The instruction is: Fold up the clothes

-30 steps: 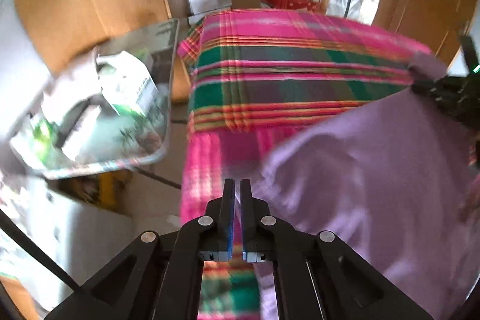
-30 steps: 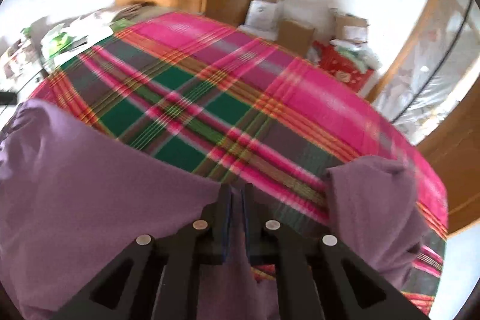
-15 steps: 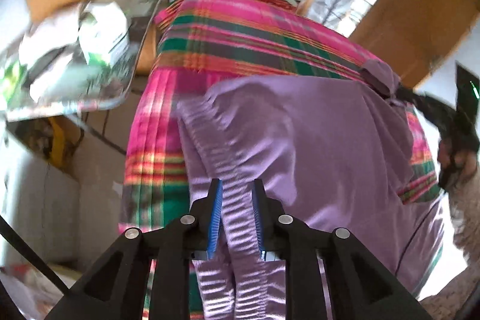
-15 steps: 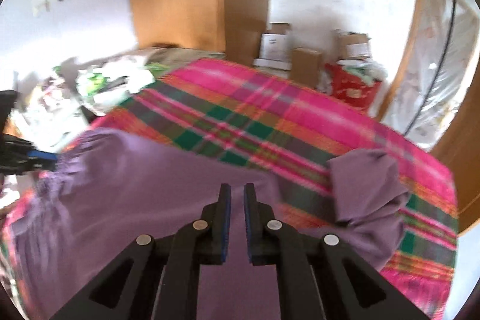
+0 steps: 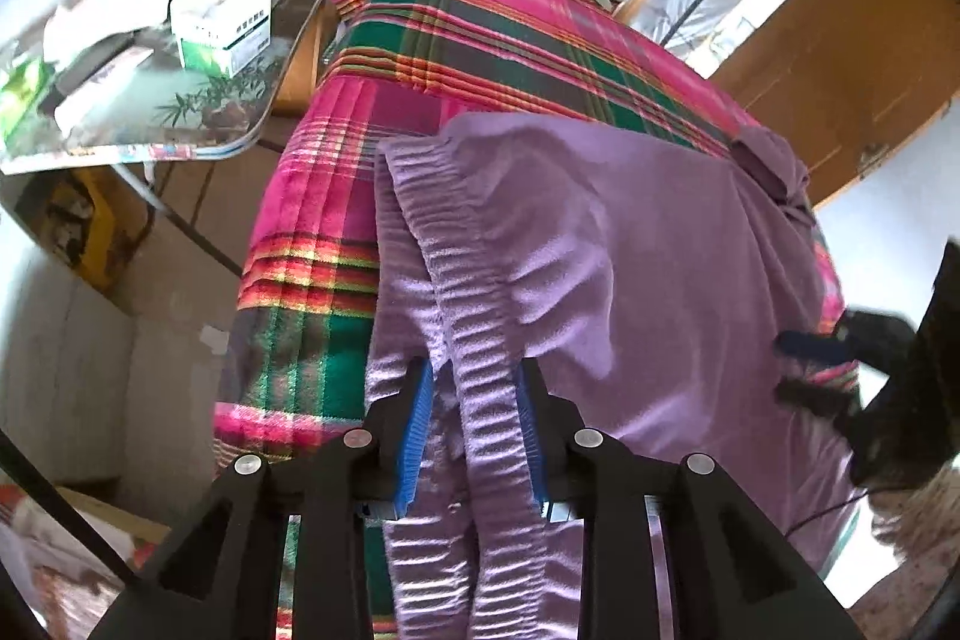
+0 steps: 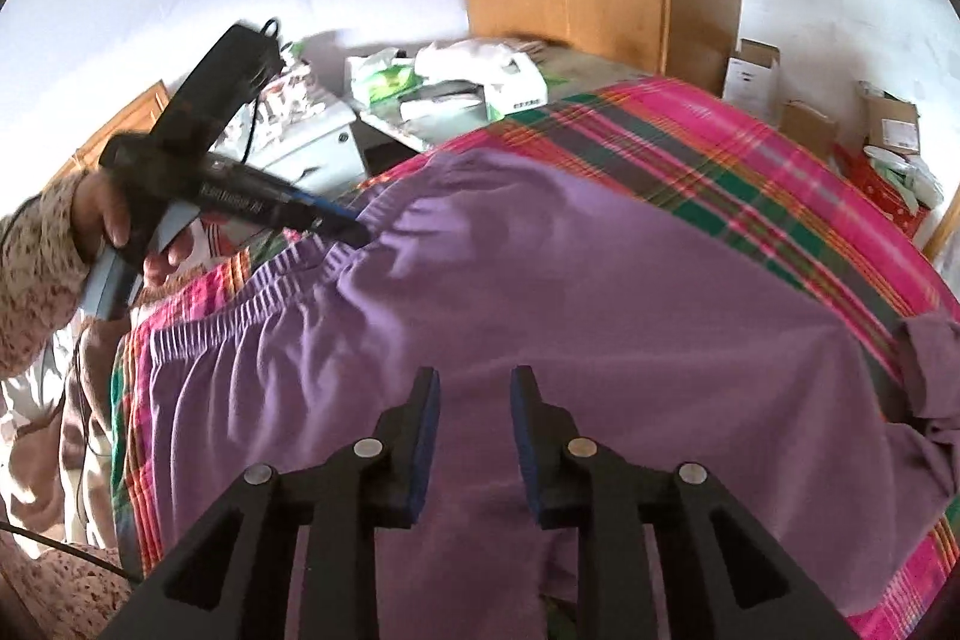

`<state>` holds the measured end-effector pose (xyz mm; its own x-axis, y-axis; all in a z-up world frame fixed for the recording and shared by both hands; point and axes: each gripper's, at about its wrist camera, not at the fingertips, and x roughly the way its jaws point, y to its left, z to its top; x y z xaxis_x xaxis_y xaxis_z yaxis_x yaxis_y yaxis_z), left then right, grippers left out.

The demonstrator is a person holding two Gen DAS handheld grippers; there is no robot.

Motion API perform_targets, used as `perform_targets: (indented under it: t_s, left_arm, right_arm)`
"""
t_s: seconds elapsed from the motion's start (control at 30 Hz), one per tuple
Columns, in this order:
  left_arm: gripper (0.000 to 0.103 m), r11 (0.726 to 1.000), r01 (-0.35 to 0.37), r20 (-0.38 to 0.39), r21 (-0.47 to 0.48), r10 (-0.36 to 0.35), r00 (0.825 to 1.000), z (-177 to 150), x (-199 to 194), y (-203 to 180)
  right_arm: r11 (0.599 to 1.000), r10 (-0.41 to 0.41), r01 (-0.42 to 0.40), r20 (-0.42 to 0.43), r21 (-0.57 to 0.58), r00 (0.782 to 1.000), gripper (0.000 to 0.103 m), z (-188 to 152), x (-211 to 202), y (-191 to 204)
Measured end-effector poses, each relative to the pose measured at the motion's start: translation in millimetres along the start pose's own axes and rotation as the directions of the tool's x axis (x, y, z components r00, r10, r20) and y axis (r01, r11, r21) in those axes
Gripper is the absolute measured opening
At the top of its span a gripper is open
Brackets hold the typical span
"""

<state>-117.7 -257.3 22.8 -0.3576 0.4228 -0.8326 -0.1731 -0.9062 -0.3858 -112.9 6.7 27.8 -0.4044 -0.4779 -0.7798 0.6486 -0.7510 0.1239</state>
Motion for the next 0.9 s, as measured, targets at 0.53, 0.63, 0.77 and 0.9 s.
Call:
perform_targets:
  t_s: [0.53, 0.63, 0.77, 0.9]
  left_arm:
    - [0.005, 0.995, 0.072, 0.051, -0.066, -0.068, 0.996, -8, 1, 10]
    - [0.005, 0.997, 0.044, 0.09, -0.057, -0.039, 0.995, -10, -16, 11]
    - [0.005, 0.999, 0.002, 0.065, -0.04, 0.001, 0.998, -11, -12, 13]
    - [0.005, 0.999, -0.012, 0.069, -0.052, 0.015, 0.998, -9, -3, 19]
  right_arm:
    - [0.997, 0.022, -0.019, -0.033, 0.069, 0.999, 0.025, 0, 22, 3]
    - [0.998, 0.036, -0.035, -0.024, 0.059, 0.999, 0.025, 1, 19, 6]
    - [0.998, 0.034, -0.032, -0.023, 0.056, 0.999, 0.025, 3, 23, 8]
    - [0.998, 0.024, -0.022, -0.026, 0.064, 0.999, 0.025, 2, 26, 6]
